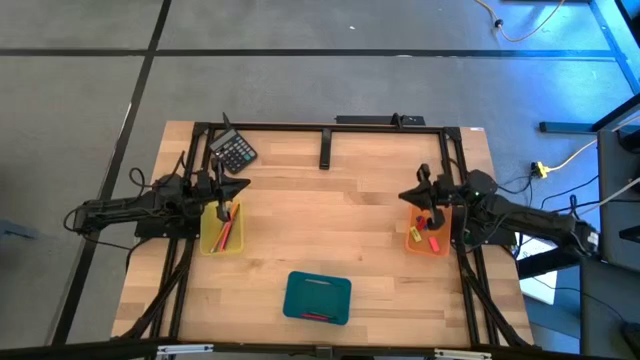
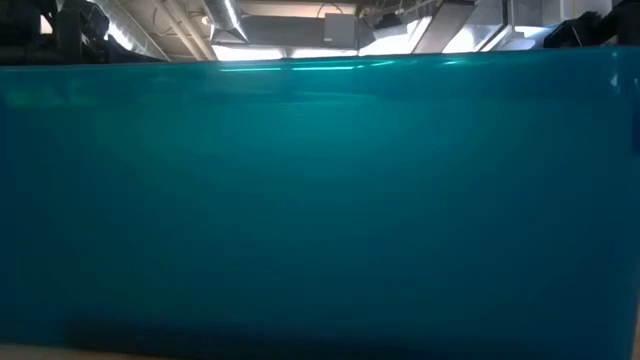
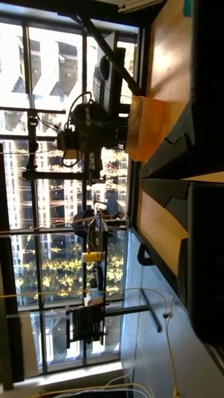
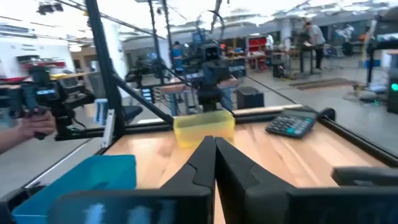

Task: Sort crayons/erasers/pens/pencils in bins
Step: Return to Home Position

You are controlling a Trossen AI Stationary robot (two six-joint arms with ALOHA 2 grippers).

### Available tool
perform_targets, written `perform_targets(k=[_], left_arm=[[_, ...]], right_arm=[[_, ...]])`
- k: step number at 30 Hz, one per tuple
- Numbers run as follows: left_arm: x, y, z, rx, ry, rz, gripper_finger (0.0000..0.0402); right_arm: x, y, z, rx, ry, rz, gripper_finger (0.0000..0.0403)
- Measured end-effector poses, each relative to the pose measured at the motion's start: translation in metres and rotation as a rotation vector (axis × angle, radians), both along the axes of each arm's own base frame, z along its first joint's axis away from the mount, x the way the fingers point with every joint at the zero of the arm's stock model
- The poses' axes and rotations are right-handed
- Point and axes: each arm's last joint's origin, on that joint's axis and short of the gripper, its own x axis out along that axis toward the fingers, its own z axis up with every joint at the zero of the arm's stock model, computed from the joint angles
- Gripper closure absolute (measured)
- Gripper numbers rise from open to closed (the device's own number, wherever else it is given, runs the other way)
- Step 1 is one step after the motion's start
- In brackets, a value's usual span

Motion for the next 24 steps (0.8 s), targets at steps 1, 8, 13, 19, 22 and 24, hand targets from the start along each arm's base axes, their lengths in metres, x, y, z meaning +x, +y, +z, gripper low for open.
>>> perform_targets(k=[1, 8, 13, 19, 22, 24], left_arm=[[0.000, 0.000, 0.000, 0.002, 0.001, 0.001, 0.0401], [0.000, 0.000, -0.001, 0.001, 0.008, -0.005, 0.0401], [0.001, -0.001, -0.002, -0.023, 0.015, -0.047, 0.0401], [0.001, -0.001, -0.002, -0.020, 0.018, -0.051, 0.0401], [0.001, -0.001, -0.003, -0.016, 0.033, -0.048, 0.0400], [0.001, -0.001, -0.005, -0.018, 0.048, -0.048, 0.0401]], right_arm=[[0.001, 0.001, 0.001, -0.003, -0.008, 0.010, 0.0391], [0.007, 0.007, 0.001, -0.078, -0.014, 0.067, 0.0394], [0.009, 0.006, -0.001, -0.102, -0.005, 0.066, 0.0385], [0.013, 0.004, -0.002, -0.121, 0.004, 0.037, 0.0393], [0.014, 0.003, 0.004, -0.168, -0.061, 0.013, 0.0394], [0.015, 0.003, 0.006, -0.201, -0.092, 0.008, 0.0392]])
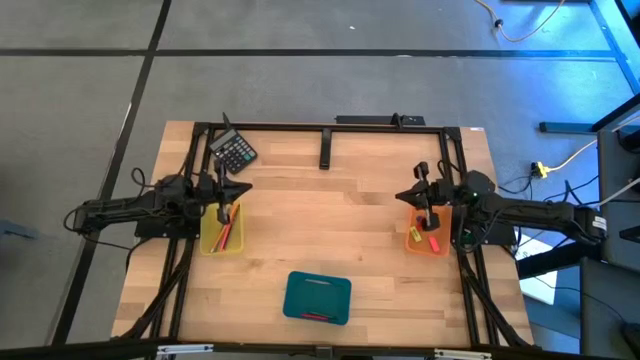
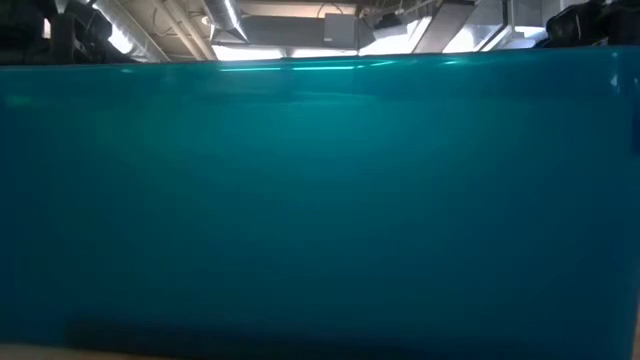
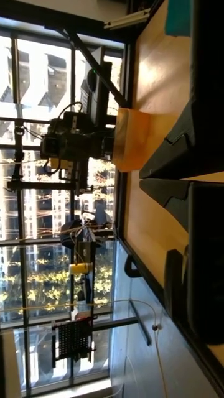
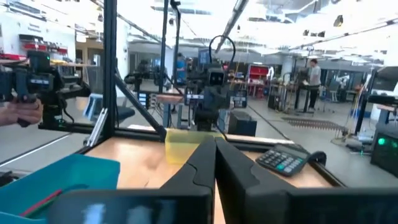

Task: Sort crayons/erasers/pens/pencils in bins
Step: Return to Home Position

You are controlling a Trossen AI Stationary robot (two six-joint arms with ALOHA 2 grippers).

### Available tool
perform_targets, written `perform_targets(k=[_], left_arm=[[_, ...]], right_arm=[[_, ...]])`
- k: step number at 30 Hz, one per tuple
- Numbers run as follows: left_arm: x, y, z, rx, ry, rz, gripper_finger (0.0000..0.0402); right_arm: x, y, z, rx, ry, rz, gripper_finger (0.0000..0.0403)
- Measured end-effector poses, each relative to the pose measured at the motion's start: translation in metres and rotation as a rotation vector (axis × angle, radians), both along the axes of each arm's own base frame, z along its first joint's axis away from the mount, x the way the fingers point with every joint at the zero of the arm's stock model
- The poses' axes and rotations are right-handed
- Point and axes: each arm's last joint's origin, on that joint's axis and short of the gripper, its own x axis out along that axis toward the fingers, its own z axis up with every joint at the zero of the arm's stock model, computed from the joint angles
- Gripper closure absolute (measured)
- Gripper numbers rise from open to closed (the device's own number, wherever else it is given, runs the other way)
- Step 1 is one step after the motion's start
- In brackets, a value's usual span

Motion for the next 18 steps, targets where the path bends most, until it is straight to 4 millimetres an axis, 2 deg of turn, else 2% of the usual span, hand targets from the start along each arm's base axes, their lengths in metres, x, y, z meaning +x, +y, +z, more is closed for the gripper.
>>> perform_targets(k=[8, 18], left_arm=[[0.0003, 0.0007, -0.0058, -0.119, 0.032, 0.013, 0.0390], [0.0004, 0.0008, -0.0062, -0.122, 0.035, 0.014, 0.0385]], right_arm=[[0.0023, -0.0036, -0.0031, 0.012, 0.027, -0.022, 0.0385], [0.0027, -0.0039, -0.0051, -0.009, 0.044, -0.032, 0.0390]])
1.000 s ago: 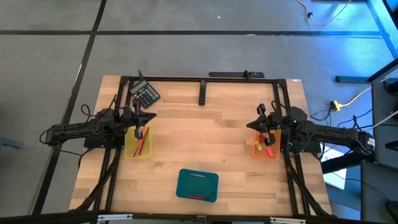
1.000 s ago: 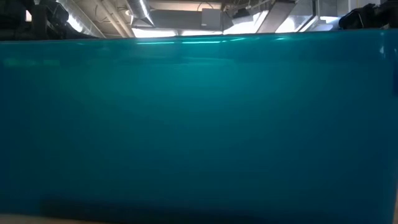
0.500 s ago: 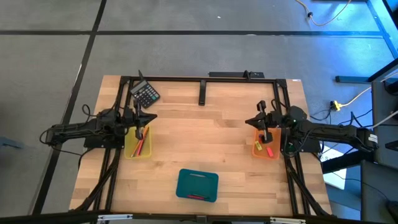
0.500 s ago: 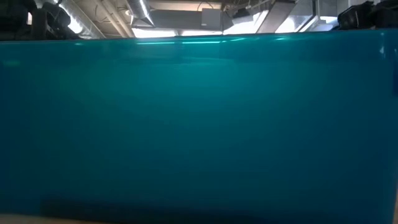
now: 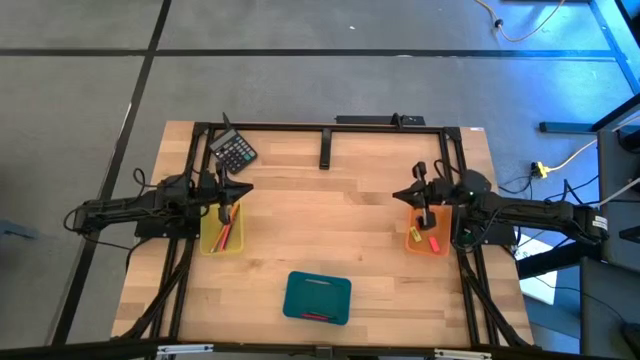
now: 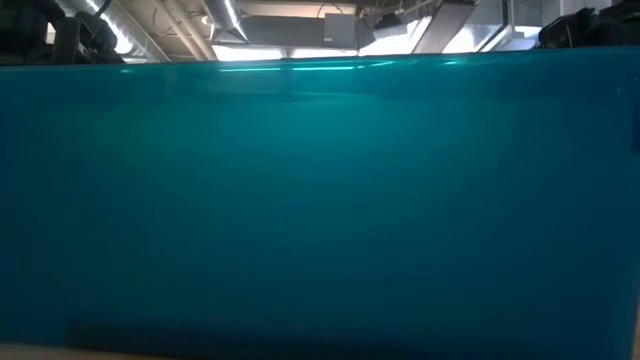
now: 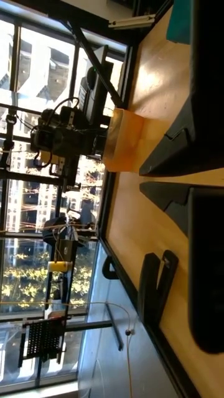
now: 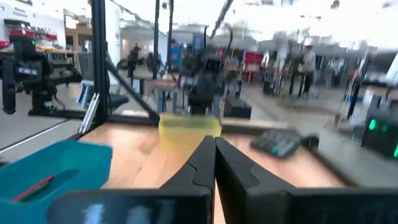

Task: Sort crayons/erasers/pens/pencils in bins
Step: Return to Home Position

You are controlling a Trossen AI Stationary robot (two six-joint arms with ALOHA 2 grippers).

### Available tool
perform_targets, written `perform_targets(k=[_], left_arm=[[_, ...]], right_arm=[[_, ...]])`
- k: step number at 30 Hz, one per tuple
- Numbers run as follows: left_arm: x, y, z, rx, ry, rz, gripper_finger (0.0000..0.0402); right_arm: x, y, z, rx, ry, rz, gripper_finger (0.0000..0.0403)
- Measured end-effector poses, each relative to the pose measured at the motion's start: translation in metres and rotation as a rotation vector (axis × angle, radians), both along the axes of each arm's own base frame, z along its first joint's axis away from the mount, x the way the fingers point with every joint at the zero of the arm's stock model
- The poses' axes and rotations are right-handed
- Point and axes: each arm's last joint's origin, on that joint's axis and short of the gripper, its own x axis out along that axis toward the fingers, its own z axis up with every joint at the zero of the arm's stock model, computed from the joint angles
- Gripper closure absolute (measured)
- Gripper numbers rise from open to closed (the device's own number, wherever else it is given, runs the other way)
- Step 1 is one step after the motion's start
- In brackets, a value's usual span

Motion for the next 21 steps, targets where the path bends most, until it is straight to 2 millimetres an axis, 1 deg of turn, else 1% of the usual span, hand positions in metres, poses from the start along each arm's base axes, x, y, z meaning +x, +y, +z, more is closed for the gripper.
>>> perform_targets(k=[5, 11, 14, 21], left_arm=[[0.000, 0.000, 0.000, 0.000, 0.000, 0.000, 0.0394], [0.000, 0.000, 0.000, 0.000, 0.000, 0.000, 0.0401], [0.000, 0.000, 0.000, 0.000, 0.000, 0.000, 0.0396], [0.000, 0.000, 0.000, 0.000, 0.000, 0.000, 0.0382]], right_arm=[[0.001, 0.000, -0.012, 0.122, 0.130, 0.014, 0.0391], [0.001, 0.000, -0.017, 0.130, 0.177, 0.011, 0.0391], [0.001, 0.000, -0.019, 0.094, 0.189, 0.009, 0.0391], [0.001, 0.000, -0.018, 0.094, 0.187, 0.009, 0.0391]])
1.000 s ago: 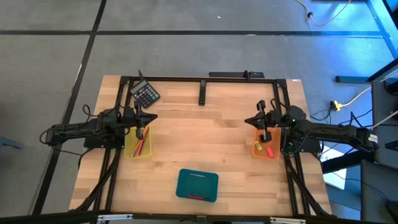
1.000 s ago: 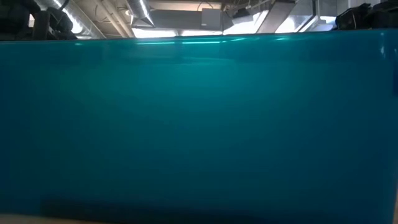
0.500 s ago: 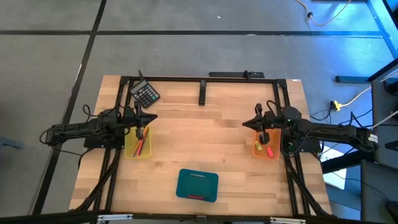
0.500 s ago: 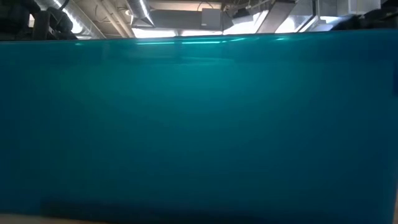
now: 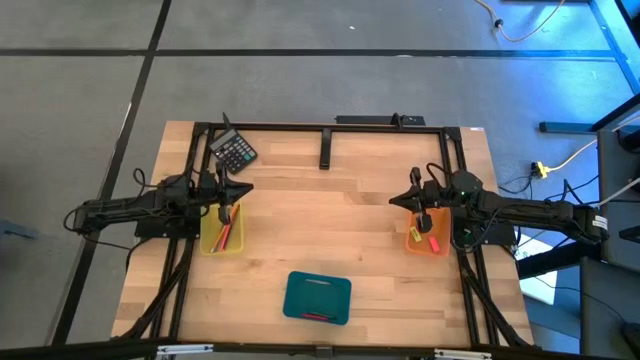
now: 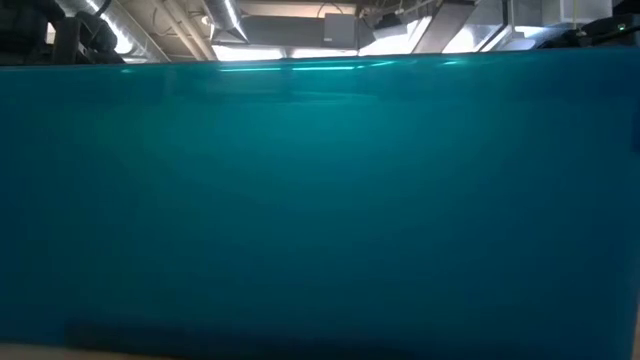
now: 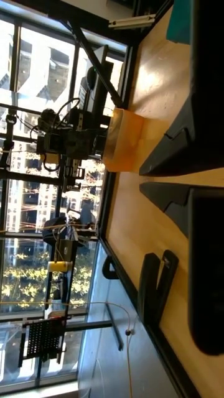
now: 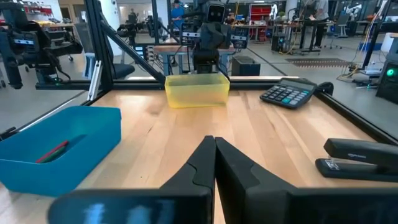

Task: Sort crayons/erasers/pens/pencils in bins
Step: Return to Home Position

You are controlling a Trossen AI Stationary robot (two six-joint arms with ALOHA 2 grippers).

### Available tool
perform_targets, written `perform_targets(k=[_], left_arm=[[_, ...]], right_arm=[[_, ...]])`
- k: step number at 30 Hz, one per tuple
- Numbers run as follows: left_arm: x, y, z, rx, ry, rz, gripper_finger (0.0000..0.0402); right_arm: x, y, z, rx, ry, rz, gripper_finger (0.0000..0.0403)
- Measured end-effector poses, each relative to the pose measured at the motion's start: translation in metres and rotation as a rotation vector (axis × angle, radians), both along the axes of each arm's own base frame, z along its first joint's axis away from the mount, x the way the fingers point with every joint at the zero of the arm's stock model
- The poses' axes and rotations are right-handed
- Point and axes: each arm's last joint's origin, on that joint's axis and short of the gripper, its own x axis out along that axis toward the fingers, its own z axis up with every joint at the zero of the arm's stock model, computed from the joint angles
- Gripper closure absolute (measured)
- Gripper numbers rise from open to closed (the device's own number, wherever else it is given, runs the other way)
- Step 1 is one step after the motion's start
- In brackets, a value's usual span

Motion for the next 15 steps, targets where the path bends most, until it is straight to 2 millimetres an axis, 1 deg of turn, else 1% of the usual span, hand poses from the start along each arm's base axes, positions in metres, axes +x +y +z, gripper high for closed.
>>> perform_targets(k=[8, 15], left_arm=[[0.0000, 0.0000, 0.0000, 0.000, 0.000, 0.000, 0.0376], [0.0000, 0.0000, 0.0000, 0.000, 0.000, 0.000, 0.0386]], right_arm=[[0.0000, 0.0000, 0.0000, -0.002, -0.001, 0.000, 0.0391], [0.0000, 0.0000, 0.0000, 0.000, 0.000, 0.000, 0.0391]])
